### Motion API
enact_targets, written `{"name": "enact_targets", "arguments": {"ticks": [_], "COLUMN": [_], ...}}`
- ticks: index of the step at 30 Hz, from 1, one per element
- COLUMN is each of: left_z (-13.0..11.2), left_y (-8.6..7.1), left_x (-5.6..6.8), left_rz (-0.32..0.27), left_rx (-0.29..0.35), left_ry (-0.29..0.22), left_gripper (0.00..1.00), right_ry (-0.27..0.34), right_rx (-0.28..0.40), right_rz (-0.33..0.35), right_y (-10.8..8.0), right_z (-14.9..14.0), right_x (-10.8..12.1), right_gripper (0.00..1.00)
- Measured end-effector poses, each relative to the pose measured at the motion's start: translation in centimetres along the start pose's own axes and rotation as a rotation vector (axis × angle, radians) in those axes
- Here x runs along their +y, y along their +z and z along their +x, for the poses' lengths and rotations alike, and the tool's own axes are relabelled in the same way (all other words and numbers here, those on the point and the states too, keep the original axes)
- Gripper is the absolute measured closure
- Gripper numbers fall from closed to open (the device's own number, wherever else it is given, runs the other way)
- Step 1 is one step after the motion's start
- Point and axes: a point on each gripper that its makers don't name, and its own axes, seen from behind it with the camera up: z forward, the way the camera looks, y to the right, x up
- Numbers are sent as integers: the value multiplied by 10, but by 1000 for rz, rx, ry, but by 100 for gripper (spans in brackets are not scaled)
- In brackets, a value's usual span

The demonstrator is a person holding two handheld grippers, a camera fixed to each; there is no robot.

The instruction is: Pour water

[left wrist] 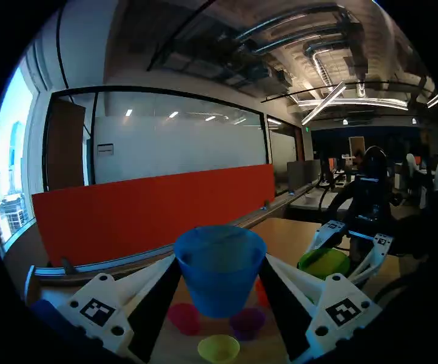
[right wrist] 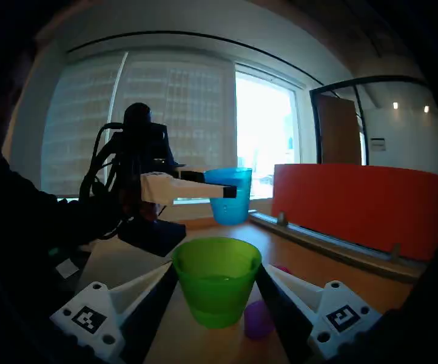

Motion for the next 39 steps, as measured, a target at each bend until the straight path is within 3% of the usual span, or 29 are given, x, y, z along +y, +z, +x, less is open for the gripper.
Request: {"name": "enact_targets", "arguments": {"ticks": [6,12,21,39], "left_z": [-5,-22,-51,-101], "left_y": [-1,-6,-14,-13], "left_x": [0,-1,11,45], "left_rz": [-10,-18,-39,-120], "left_rx": [-10,-62,-158,-325], "left_ry": [-25,-19,31,79], "left_gripper": [16,16,15,15], "right_ry": [0,1,-3,16], "right_rx": [0,-30,-117,-230], "right_rz": [-5,-19,-35,-29], "right_y": [-2,-8,-20,-41], "right_z": [2,-2,-21,-54], "right_x": [2,8,15,20], "right_gripper": [10,10,10,10]}}
